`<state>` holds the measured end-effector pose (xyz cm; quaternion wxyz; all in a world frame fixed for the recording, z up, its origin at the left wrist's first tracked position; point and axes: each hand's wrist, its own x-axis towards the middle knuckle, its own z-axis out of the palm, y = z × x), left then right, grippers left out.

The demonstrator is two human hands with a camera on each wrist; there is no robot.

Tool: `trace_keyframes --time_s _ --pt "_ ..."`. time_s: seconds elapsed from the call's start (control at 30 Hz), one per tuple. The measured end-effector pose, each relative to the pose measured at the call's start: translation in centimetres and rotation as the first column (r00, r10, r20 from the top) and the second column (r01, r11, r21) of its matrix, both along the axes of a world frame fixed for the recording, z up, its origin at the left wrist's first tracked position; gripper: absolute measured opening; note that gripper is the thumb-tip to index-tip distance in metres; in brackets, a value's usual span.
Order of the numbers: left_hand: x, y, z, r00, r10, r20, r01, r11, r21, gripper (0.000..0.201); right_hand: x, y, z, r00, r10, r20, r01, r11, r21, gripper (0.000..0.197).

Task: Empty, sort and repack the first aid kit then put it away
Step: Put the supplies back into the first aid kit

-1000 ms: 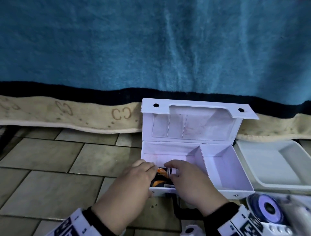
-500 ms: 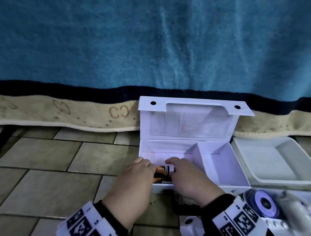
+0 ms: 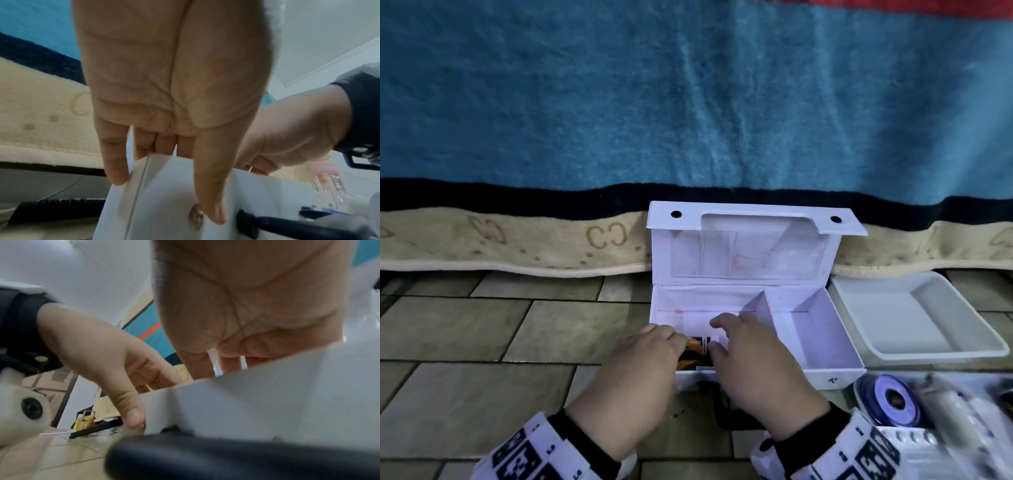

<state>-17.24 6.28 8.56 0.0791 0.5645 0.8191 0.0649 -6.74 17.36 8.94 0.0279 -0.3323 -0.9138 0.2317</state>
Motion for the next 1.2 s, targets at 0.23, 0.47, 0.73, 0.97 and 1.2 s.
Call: trace_keyframes --time_s 0.23,0.47,0.73,0.97,1.2 --pt "1.6 0.6 2.0 0.999 -0.043 0.02 0.041 0.994 0.097 0.033 3.9 -0.8 3.5 0.981 -0.141 -0.132 0.142 0.99 -0.003 0.035" --pt "5.2 3.3 4.7 0.969 -0.239 0.061 0.222 0.953 0.208 0.041 11.2 -1.3 5.9 0.894 -0.406 -0.192 0.42 0.907 0.039 0.027" --pt "11.4 7.7 5.7 0.928 -0.363 0.084 0.343 0.921 0.187 0.042 22.4 2.6 6.2 0.759 -0.641 -0.11 0.651 0.752 0.108 0.023" --pt "18.3 13.6 5.8 0.919 -0.388 0.068 0.379 0.918 0.12 0.038 30.6 8.7 4.7 0.724 -0.69 -0.004 0.683 0.716 0.146 0.026" --pt "24.9 19.4 4.9 0.909 -0.413 0.062 0.416 0.909 -0.037 0.039 34.7 13.3 2.8 0.814 -0.573 0.096 0.557 0.816 0.151 0.01"
